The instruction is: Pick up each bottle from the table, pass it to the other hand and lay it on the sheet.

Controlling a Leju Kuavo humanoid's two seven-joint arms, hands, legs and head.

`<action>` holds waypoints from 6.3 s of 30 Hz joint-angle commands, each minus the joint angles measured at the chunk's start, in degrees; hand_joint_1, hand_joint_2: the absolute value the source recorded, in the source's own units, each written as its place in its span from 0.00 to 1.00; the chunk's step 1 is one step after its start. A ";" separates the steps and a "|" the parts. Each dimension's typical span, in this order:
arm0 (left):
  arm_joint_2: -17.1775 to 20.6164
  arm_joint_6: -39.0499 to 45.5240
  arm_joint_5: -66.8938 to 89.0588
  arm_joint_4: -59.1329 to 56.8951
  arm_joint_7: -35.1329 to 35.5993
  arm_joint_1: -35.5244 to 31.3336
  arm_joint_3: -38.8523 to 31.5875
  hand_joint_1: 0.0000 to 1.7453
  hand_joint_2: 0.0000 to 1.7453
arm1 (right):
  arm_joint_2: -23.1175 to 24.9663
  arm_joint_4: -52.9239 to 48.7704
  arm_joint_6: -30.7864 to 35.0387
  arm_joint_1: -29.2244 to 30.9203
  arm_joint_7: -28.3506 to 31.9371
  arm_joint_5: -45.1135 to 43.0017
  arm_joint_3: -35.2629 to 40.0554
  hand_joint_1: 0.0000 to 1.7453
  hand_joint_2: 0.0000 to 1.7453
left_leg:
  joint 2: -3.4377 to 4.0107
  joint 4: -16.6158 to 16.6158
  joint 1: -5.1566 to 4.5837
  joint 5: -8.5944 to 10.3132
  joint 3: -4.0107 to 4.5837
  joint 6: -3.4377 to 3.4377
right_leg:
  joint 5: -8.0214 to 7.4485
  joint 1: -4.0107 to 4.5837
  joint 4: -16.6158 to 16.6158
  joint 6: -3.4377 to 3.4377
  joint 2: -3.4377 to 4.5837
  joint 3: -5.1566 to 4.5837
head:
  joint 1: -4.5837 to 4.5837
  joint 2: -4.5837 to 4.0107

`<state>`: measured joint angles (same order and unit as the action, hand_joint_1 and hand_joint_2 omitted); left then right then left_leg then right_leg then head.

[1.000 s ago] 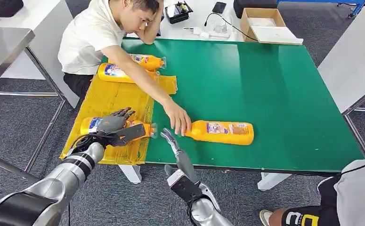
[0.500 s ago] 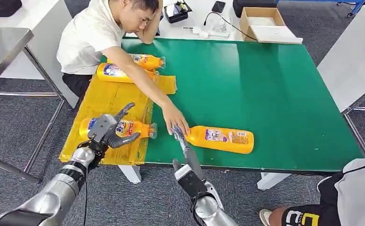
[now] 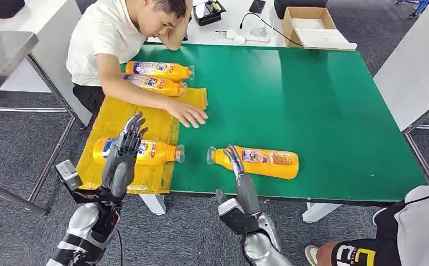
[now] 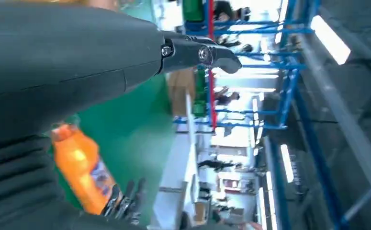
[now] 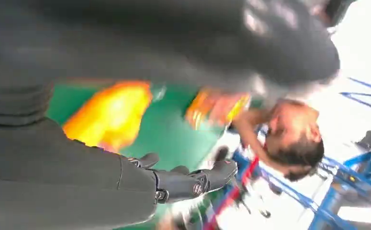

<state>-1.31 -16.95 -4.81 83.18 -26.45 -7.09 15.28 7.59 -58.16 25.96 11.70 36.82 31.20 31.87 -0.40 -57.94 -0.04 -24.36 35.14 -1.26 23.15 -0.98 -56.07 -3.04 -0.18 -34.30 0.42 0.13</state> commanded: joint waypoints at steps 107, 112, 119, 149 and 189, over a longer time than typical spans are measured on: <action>-3.50 11.92 -8.08 -4.79 10.16 3.12 13.47 0.00 1.00 | 1.27 8.72 -12.84 7.26 -5.35 -5.40 -7.83 1.00 1.00 | 0.26 -0.03 0.07 -0.11 -0.22 0.08 | -0.07 0.10 -0.01 0.25 0.21 0.13 | 0.00 0.00; -3.73 11.58 -8.75 -4.51 9.94 2.87 13.58 0.00 1.00 | 1.51 9.83 -12.24 7.84 -5.09 -4.19 -6.47 1.00 1.00 | 0.22 0.01 0.04 -0.04 -0.13 0.04 | -0.11 0.05 0.03 0.19 0.18 0.06 | 0.00 0.00; -4.95 10.24 -14.87 -3.37 11.72 1.87 14.04 0.00 1.00 | 4.85 16.54 -8.75 9.09 -3.67 -0.67 -0.50 1.00 1.00 | 0.33 -0.01 0.12 -0.19 -0.41 0.16 | 0.00 0.15 0.01 0.36 0.28 0.33 | 0.02 0.00; -6.55 11.48 -22.56 -4.65 9.15 -1.05 16.13 1.00 1.00 | 6.78 20.93 -11.70 11.80 -2.56 -4.43 7.35 0.94 1.00 | 0.12 -0.01 0.11 -0.17 -0.37 0.12 | 0.05 0.13 0.01 0.32 0.07 0.31 | 0.00 0.00; -5.55 23.79 -11.87 -9.70 9.69 -3.60 14.76 1.00 1.00 | 6.50 27.71 6.90 13.81 -10.39 8.50 12.47 0.00 1.00 | 0.16 0.02 0.06 -0.07 -0.14 0.07 | -0.06 0.08 0.03 0.23 0.12 0.08 | 0.00 0.00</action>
<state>-8.46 6.86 -16.72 76.81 -16.72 -8.11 29.35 14.64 -34.53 32.65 23.07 26.64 39.65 41.90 -0.23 -57.96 -0.03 -24.36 35.24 -1.27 23.00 -0.96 -56.07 -2.93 -0.03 -34.48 0.42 0.13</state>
